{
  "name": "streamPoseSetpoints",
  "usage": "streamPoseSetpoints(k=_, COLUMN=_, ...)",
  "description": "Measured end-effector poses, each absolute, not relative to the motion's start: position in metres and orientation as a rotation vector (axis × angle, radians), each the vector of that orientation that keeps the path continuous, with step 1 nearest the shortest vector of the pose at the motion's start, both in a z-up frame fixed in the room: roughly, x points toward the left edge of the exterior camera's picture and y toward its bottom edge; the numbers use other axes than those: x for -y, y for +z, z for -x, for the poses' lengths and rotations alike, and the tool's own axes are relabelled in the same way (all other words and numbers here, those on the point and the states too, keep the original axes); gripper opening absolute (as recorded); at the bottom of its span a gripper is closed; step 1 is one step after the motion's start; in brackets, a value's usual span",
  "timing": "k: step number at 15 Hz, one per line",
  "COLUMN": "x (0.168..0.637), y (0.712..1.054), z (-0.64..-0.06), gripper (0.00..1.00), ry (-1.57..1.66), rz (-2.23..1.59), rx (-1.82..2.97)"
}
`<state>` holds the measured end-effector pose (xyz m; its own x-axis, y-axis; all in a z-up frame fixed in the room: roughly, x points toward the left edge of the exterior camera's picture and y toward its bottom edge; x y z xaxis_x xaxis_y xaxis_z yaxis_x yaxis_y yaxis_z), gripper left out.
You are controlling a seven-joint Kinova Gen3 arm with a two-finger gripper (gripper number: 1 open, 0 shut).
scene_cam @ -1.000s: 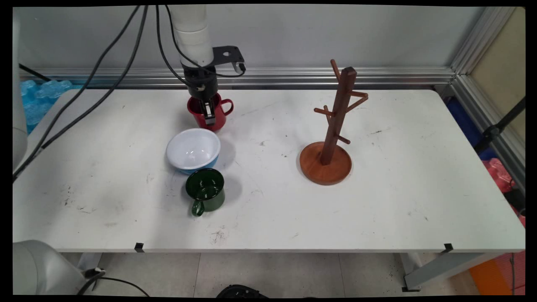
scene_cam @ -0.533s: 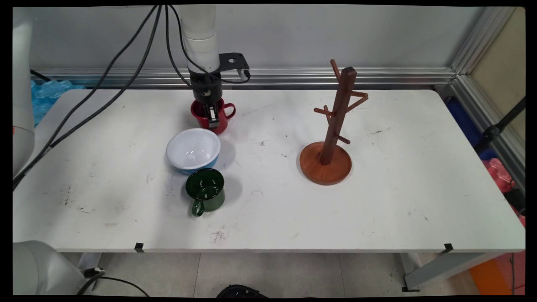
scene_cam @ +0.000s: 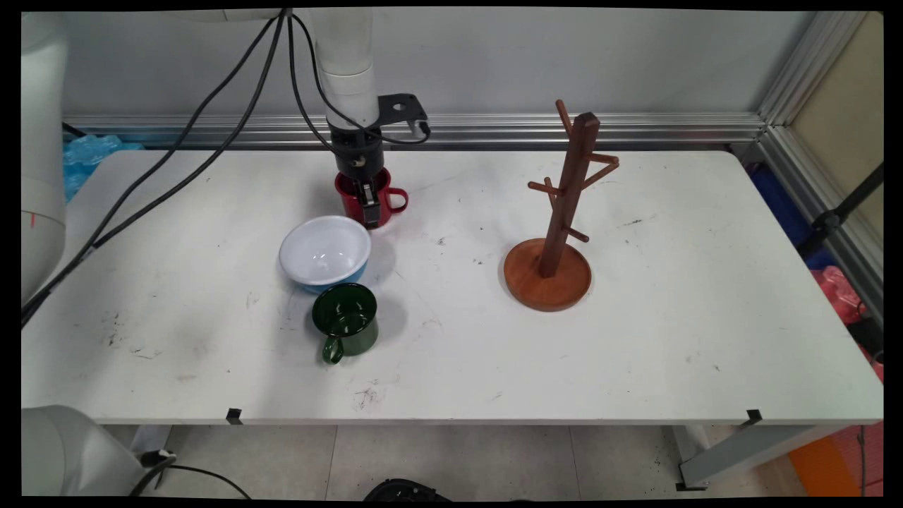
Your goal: Place the picked object on the table
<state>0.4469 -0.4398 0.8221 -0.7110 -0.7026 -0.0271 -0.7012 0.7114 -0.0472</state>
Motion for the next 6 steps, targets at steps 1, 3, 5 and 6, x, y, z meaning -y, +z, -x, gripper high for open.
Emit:
streamPoseSetpoints(k=1, x=0.441, y=0.8211, z=-0.4467, gripper=1.0, ry=-0.055, rz=1.181, rx=-2.867)
streamPoseSetpoints(k=3, x=0.4426, y=0.82, z=-0.4462, gripper=1.0, ry=-0.061, rz=1.187, rx=-2.869)
streamPoseSetpoints(k=5, x=0.4447, y=0.8191, z=-0.4455, gripper=1.0, ry=-0.069, rz=1.195, rx=-2.874)
streamPoseSetpoints(k=6, x=0.4458, y=0.8192, z=-0.4449, gripper=1.0, ry=-0.074, rz=1.199, rx=-2.878)
